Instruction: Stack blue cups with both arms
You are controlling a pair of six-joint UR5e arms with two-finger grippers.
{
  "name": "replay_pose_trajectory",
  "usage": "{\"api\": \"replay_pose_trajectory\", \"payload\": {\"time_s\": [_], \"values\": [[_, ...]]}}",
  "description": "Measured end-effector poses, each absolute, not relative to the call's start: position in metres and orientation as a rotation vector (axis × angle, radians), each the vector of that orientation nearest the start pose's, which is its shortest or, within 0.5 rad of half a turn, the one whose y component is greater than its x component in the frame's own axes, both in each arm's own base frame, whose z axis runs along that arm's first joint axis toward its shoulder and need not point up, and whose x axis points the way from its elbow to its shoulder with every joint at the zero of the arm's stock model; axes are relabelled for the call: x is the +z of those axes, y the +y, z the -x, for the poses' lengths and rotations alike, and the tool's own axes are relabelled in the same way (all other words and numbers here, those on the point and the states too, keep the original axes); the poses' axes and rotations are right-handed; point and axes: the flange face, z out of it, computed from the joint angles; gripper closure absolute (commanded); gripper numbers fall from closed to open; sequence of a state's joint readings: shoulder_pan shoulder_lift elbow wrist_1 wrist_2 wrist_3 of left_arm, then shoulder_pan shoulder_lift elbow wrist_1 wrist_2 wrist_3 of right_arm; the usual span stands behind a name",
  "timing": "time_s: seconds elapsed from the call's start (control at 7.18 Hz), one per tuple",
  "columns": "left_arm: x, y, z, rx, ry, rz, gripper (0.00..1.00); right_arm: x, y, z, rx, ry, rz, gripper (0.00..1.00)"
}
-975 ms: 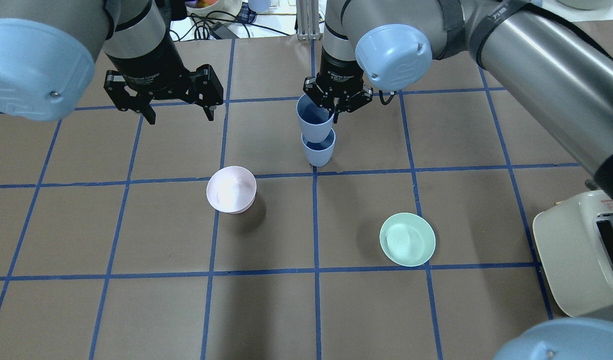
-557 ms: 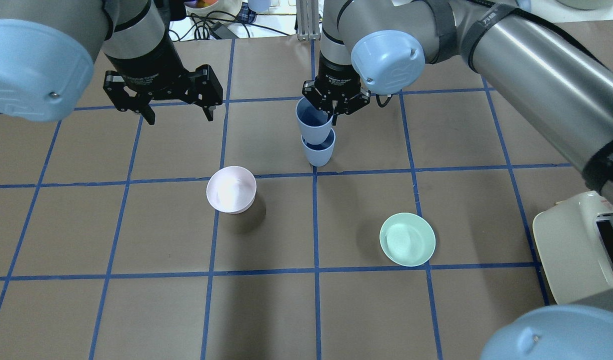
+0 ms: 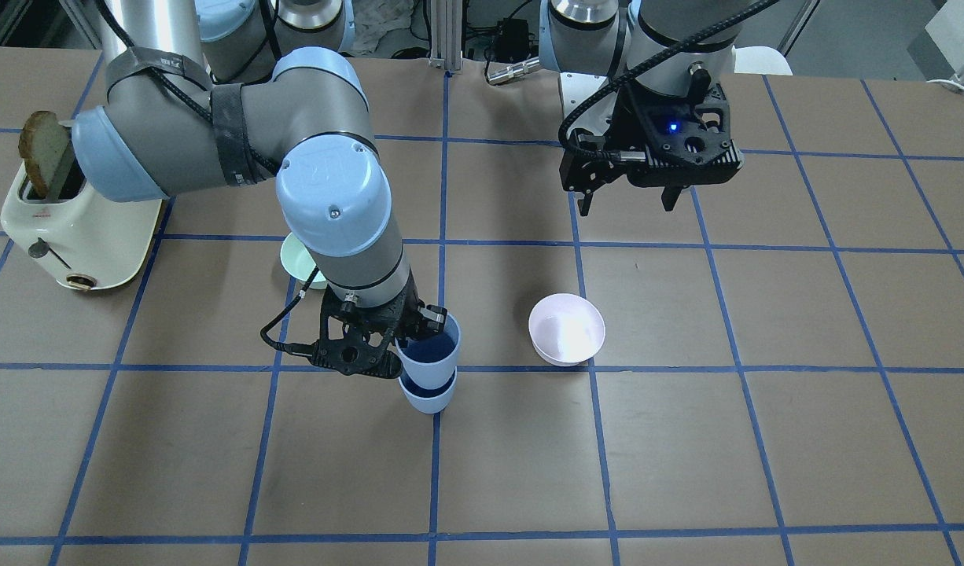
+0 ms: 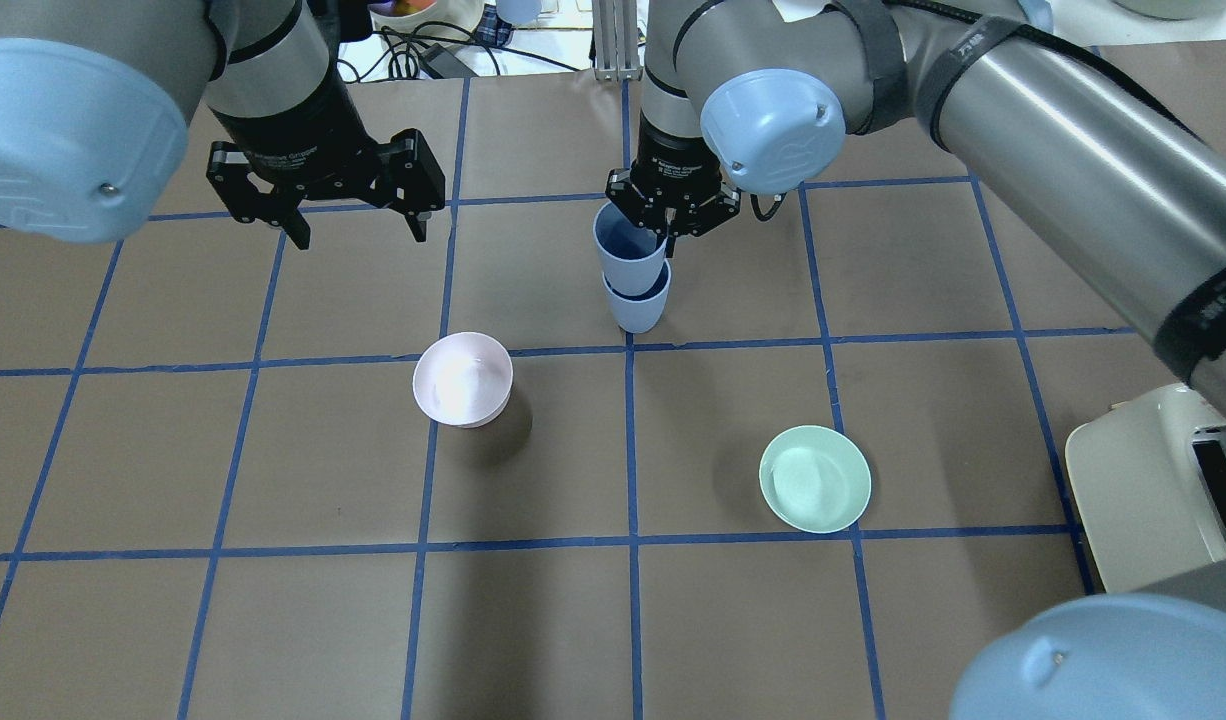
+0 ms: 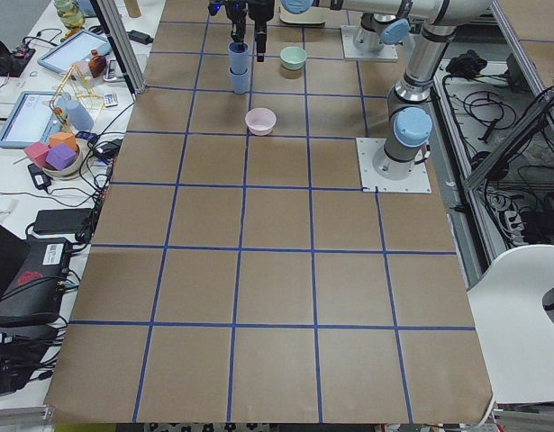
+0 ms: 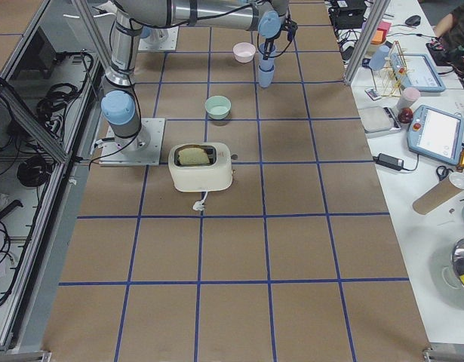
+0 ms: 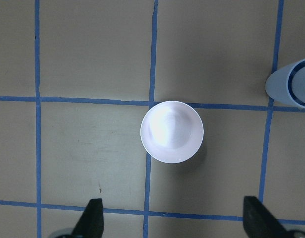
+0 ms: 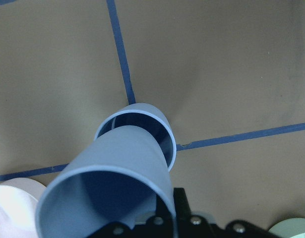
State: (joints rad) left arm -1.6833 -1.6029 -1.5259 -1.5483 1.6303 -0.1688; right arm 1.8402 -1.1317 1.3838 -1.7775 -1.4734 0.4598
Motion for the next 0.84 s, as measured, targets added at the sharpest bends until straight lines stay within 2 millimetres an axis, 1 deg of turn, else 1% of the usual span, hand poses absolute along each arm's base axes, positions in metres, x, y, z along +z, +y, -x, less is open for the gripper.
{"api": "replay_pose_trajectory", "payload": {"time_s": [0.14,0.28,0.42,0.56,0.7,0.84], "values": [[0.497,-0.491,0.184,-0.066,3.086,0.089,0.0,0.341,-0.595,-0.312,0.129,3.051,-0.303,0.63],[0.497,-0.491,0.184,-0.066,3.086,0.089,0.0,0.339,-0.595,-0.312,0.135,3.051,-0.309,0.25],[0.496,-0.491,0.184,-0.065,3.086,0.089,0.0,0.339,-0.596,-0.312,0.137,3.053,-0.307,0.0],[0.496,-0.491,0.184,-0.065,3.085,0.089,0.0,0.342,-0.597,-0.311,0.128,3.052,-0.297,0.0],[0.496,-0.491,0.184,-0.065,3.086,0.089,0.0,0.352,-0.601,-0.311,0.101,3.042,-0.292,0.0],[0.497,-0.492,0.184,-0.066,3.086,0.089,0.0,0.372,-0.609,-0.309,0.057,3.03,-0.286,0.0]]}}
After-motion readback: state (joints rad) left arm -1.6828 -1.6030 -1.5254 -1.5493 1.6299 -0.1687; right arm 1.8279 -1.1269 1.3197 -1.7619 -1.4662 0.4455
